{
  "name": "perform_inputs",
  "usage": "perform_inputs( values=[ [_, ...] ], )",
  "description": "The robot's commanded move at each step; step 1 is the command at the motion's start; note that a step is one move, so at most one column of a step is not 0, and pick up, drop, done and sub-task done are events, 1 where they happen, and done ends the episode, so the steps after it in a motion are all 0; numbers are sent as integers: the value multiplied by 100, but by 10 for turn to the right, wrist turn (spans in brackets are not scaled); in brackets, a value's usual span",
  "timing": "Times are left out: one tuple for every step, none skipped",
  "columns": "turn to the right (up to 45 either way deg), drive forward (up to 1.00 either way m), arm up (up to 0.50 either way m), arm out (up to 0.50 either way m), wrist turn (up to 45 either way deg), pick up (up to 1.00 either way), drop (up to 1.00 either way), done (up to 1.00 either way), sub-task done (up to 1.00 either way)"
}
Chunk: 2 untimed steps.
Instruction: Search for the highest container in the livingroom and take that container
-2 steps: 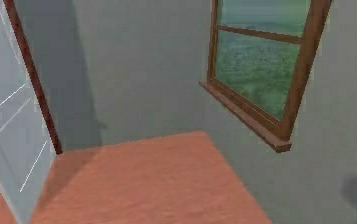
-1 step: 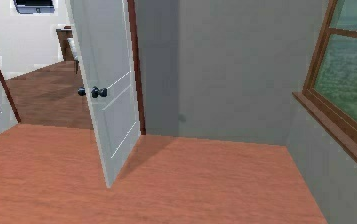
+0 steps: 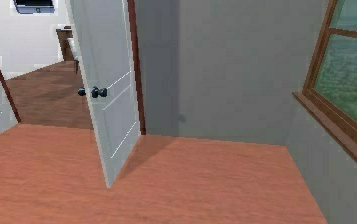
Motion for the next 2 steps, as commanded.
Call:
perform_inputs(
  values=[
    [0,0,38,0,0,0,0,0,0],
    [0,0,0,12,0,0,0,0,0]
  ],
)
